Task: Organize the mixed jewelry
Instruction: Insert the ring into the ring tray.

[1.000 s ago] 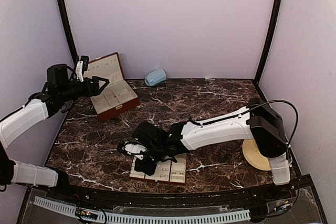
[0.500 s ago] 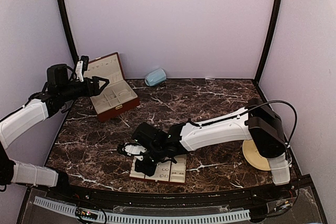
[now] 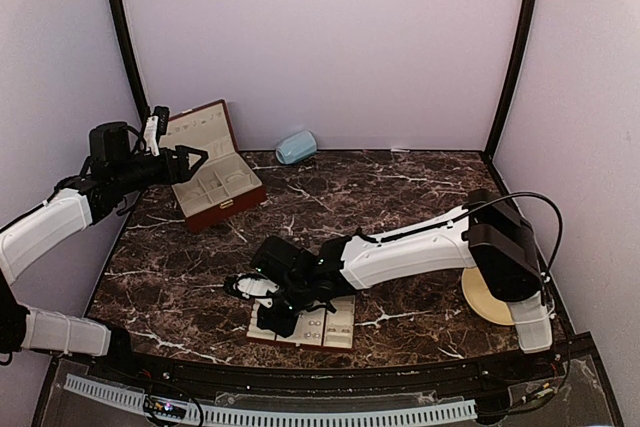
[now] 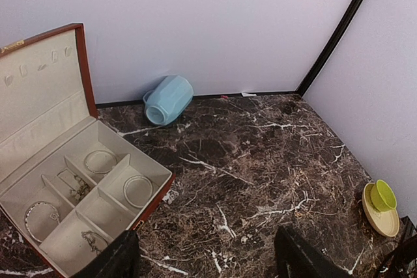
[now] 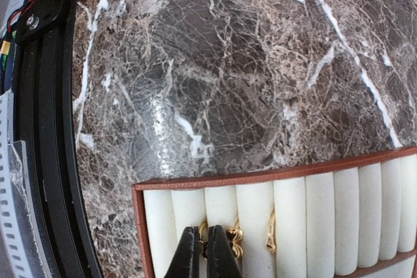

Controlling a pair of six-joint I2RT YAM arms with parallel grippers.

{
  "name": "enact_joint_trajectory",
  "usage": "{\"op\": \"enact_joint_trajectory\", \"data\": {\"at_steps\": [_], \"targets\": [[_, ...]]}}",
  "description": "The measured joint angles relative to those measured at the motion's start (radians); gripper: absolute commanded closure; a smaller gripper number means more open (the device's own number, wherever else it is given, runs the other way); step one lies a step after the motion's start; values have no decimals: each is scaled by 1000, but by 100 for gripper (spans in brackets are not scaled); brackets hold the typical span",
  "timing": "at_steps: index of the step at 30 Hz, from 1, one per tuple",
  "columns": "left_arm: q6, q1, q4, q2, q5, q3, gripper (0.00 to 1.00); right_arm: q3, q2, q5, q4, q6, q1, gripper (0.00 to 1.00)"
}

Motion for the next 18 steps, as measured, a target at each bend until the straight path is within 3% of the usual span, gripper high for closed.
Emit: {"op": "enact_joint_trajectory", "data": {"at_steps": [5,11,18], "targets": [[0,0,0,0,0,0,26,2,0,0,-2,0,0,99],[0,0,0,0,1,0,26,3,0,3,0,7,0,74],[0,0,0,0,2,0,26,7,-5,-2,2,27,5,63]]}}
